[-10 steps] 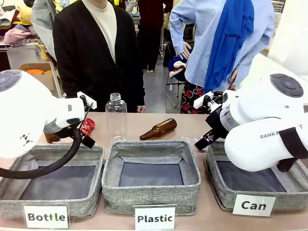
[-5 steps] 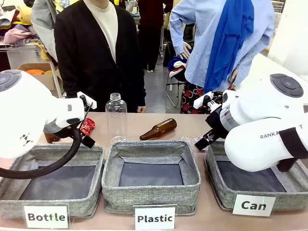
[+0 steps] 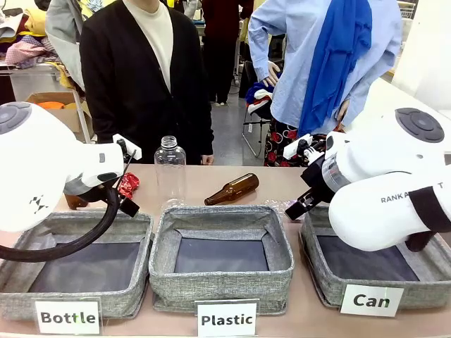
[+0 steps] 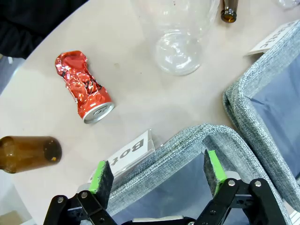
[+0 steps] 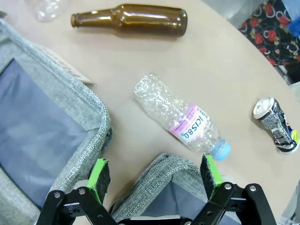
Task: Sort the can waste into the basket.
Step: Pick up the can waste from the table and place it in the right Fabric basket.
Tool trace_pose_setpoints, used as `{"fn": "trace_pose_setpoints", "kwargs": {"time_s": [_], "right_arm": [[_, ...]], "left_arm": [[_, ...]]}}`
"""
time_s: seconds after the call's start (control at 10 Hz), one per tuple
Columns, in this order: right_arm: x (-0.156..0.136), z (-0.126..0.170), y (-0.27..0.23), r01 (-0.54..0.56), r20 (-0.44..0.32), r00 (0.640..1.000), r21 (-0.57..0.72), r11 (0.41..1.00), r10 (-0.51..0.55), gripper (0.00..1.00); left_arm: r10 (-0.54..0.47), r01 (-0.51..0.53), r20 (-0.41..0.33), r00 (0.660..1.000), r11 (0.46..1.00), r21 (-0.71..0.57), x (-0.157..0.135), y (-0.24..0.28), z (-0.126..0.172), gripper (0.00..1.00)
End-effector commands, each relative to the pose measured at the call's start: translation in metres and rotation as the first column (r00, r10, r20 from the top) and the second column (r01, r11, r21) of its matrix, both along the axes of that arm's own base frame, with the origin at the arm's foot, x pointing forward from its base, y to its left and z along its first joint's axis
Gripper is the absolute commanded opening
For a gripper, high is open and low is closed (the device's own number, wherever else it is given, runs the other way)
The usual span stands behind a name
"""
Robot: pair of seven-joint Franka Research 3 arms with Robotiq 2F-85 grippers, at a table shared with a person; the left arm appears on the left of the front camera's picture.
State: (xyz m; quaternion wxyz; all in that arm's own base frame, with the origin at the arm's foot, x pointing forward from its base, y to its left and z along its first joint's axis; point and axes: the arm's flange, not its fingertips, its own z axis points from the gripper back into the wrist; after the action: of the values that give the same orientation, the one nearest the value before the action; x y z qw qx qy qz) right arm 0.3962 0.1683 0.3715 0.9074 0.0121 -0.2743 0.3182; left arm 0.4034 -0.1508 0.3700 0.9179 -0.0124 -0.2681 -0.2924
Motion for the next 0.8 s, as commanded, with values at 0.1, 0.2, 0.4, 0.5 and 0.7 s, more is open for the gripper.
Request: {"fn": "trace_pose_setpoints", "kwargs": {"time_s": [0.1,0.2,0.4,0.5,0.7], "right_arm": [[0.000,0.000,0.000,0.001,0.000,1.000,0.001,1.000,-0.001,1.00],[0.000,0.000,0.000,0.001,0.000,1.000,0.001,1.000,-0.001,1.00],[-0.002,0.023,-0.004,-0.003,-0.010,1.000,0.024,1.000,0.004,1.00],[-0.005,0.047,-0.008,0.014,-0.028,1.000,0.069,0.997,-0.012,1.00],[-0.024,0.106,-0.019,0.136,-0.099,0.988,0.195,0.971,-0.119,1.00]], "left_arm": [[-0.001,0.001,0.000,1.000,1.000,0.000,0.000,0.000,0.000,1.00],[-0.001,0.001,0.000,1.000,1.000,0.000,0.000,0.000,0.000,1.00],[-0.034,0.034,-0.004,0.999,0.999,-0.012,-0.006,0.004,0.018,1.00],[-0.070,0.069,-0.001,0.998,0.994,-0.083,-0.017,0.011,0.043,1.00],[-0.026,0.014,-0.062,0.998,0.982,-0.186,-0.047,0.024,0.095,1.00]]}}
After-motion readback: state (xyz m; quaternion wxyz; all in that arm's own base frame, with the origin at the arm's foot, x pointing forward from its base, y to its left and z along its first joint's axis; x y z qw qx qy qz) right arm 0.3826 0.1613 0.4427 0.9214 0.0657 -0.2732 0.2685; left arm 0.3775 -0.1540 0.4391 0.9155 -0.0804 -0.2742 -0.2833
